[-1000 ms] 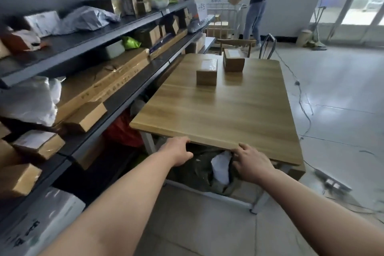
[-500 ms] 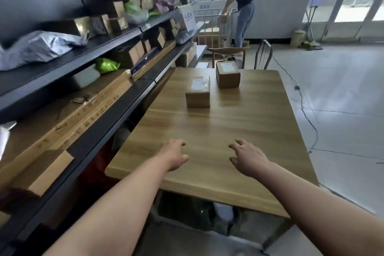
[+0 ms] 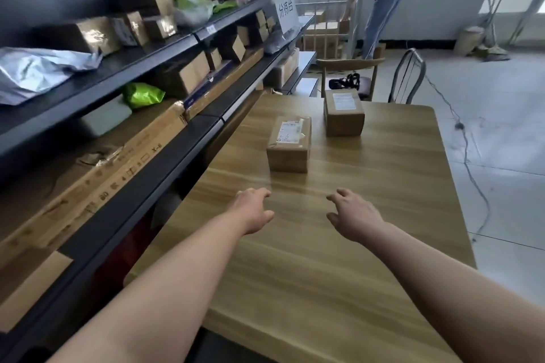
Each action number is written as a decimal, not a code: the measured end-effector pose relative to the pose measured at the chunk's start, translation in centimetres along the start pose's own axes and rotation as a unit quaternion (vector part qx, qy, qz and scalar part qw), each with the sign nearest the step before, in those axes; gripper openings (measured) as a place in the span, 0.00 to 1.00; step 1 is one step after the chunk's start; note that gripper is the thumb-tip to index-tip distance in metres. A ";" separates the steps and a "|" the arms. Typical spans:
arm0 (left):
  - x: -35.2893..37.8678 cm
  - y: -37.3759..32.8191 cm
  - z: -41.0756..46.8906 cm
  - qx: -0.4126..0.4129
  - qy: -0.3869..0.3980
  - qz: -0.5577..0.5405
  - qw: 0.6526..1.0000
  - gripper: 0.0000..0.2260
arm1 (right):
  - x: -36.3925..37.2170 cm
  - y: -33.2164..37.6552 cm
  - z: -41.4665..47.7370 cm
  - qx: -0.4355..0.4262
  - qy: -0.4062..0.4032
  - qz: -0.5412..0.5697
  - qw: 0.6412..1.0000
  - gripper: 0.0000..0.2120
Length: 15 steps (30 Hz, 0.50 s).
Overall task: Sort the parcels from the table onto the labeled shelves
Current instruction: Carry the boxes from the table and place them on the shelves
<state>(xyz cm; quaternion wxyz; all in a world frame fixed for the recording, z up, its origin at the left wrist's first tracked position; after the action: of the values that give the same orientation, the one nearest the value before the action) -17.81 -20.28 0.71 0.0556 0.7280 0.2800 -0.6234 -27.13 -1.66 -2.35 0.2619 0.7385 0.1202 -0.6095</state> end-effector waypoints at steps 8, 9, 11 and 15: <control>0.2 -0.2 8.0 0.029 0.017 -0.014 0.999 0.22 | -0.4 1.2 6.4 0.028 -0.002 0.017 0.999 0.24; 0.2 -0.2 9.3 0.037 0.020 -0.011 0.999 0.21 | -0.5 1.2 7.5 0.040 -0.001 0.023 0.999 0.24; -0.2 -0.3 12.0 0.053 0.023 -0.012 0.998 0.21 | -0.7 1.3 9.6 0.063 0.006 0.032 0.998 0.24; -1.3 -0.1 17.9 0.066 0.021 -0.047 0.996 0.22 | -0.9 1.9 14.6 0.094 0.006 0.037 0.995 0.25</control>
<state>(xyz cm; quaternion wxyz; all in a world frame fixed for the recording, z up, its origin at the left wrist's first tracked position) -33.66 -28.30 -1.95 -0.0279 0.7287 0.2733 -0.6274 -38.63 -10.94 -2.81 0.2130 0.7677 0.0370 -0.6033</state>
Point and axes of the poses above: each hand's wrist, its own z-axis towards the middle knuckle, its own x-axis out of the palm, y = z × x, the point moved 10 cm from there along z, towards the middle knuckle, and after that the axes turned 5 degrees about -y, right-handed, at the moved point
